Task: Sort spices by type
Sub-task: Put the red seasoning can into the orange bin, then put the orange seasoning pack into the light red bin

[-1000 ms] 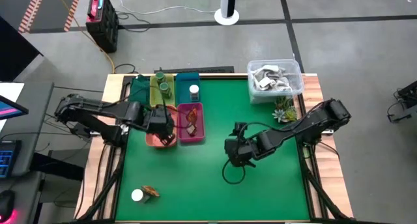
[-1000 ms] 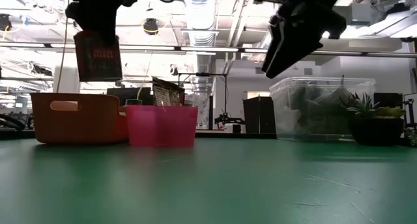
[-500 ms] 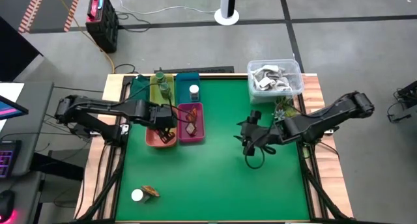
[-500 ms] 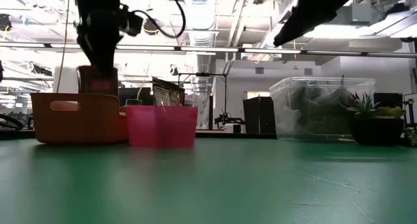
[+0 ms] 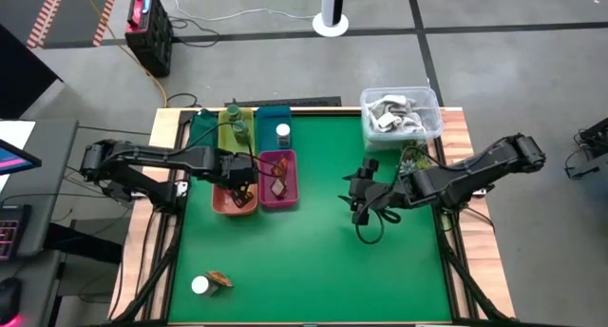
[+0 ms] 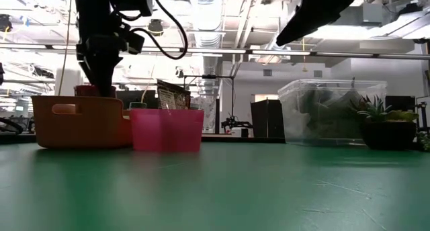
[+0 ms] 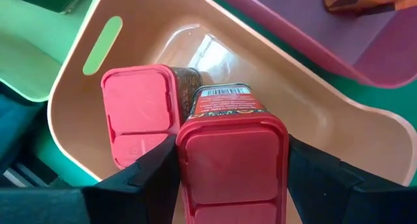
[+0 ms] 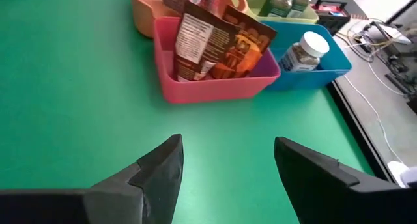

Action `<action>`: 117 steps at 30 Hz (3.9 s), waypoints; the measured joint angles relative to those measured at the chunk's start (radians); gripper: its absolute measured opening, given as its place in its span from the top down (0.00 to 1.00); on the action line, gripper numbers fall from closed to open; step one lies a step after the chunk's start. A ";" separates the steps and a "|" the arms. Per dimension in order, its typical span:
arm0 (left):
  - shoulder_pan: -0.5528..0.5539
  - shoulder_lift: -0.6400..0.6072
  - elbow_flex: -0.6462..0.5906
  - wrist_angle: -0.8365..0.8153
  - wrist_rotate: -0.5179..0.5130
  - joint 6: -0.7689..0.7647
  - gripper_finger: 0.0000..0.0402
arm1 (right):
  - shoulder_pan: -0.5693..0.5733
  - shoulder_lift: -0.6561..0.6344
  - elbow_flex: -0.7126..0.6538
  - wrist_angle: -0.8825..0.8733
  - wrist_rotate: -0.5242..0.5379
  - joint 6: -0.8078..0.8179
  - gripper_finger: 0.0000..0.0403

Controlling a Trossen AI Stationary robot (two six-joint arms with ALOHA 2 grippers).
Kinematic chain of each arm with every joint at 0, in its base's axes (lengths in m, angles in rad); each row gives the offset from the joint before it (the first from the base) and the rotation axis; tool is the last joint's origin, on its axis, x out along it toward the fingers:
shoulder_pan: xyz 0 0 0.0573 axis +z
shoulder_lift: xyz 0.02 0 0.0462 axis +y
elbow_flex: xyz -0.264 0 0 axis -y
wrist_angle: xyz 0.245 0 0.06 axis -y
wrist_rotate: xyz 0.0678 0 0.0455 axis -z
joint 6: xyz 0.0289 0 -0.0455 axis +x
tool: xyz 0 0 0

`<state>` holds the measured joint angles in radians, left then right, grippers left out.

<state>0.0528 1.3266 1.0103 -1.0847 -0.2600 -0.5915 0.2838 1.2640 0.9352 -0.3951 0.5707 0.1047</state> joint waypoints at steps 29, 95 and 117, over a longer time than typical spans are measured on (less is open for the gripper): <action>0.016 0.000 0.057 -0.012 0.020 0.075 0.24 | 0.010 0.000 0.000 0.009 -0.002 0.001 0.33; -0.935 0.604 0.933 -0.373 0.201 -0.198 0.28 | 0.194 0.097 0.000 0.239 0.143 0.168 0.33; -0.914 0.606 0.767 -0.451 0.240 -0.116 0.28 | 0.207 0.098 0.000 0.247 0.146 0.165 0.33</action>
<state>-0.8616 1.9324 1.7777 -1.5361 -0.0205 -0.7074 0.4911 1.3621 0.9352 -0.1482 0.7170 0.2702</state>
